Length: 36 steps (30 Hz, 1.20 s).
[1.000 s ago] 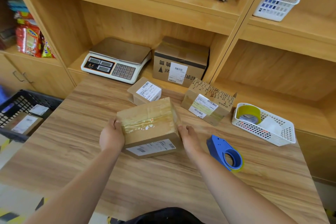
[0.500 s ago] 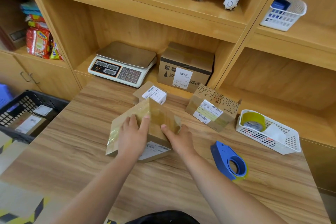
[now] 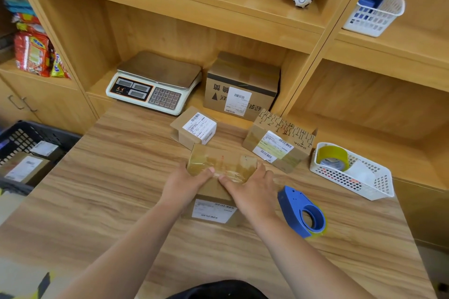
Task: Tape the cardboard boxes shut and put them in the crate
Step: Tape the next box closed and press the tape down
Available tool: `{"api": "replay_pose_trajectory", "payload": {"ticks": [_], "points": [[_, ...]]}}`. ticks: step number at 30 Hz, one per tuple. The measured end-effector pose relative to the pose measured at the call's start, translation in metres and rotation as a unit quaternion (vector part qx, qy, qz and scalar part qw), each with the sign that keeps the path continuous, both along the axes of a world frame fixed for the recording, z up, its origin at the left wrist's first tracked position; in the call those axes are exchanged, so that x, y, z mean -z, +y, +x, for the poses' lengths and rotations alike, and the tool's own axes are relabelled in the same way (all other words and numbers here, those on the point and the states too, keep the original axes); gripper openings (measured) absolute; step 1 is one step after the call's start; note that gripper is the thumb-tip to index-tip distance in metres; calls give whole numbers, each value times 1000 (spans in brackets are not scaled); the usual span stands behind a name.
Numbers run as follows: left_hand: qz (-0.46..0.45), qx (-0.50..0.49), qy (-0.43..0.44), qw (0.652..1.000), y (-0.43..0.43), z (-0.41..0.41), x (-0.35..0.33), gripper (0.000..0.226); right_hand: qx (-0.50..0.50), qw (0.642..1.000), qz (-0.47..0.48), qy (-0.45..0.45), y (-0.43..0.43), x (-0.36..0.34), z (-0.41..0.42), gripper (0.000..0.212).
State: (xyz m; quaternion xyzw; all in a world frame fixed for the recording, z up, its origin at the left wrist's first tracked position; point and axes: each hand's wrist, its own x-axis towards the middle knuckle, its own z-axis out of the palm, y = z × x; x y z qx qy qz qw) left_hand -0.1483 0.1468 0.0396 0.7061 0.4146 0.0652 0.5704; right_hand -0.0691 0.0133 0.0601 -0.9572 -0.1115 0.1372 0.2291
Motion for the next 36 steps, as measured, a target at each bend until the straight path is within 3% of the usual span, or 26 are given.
{"api": "replay_pose_trajectory", "payload": {"ticks": [6,9,16,21,24,27,32,34,36], "points": [[107,34,83,990,4,11,-5,72,-51,998,-33,-6,6,-2,13,119],[133,71,64,986,8,16,-3,85,-85,996,-18,-2,5,-1,20,103],[235,93,128,959,13,27,-10,55,-85,996,6,-25,11,5,41,56],[345,110,177,915,6,38,-11,70,-74,997,-39,-6,16,4,42,71],[356,108,179,911,7,41,-6,63,-73,996,-52,-13,20,5,44,74],[357,109,182,910,7,41,-5,61,-87,994,-46,-40,19,7,49,59],[324,117,193,919,5,39,-10,85,-79,996,14,-37,15,11,55,37],[322,118,196,919,5,40,-10,83,-91,995,44,-8,10,14,56,42],[327,115,197,917,5,41,-10,78,-115,991,58,35,2,15,55,63]]}}
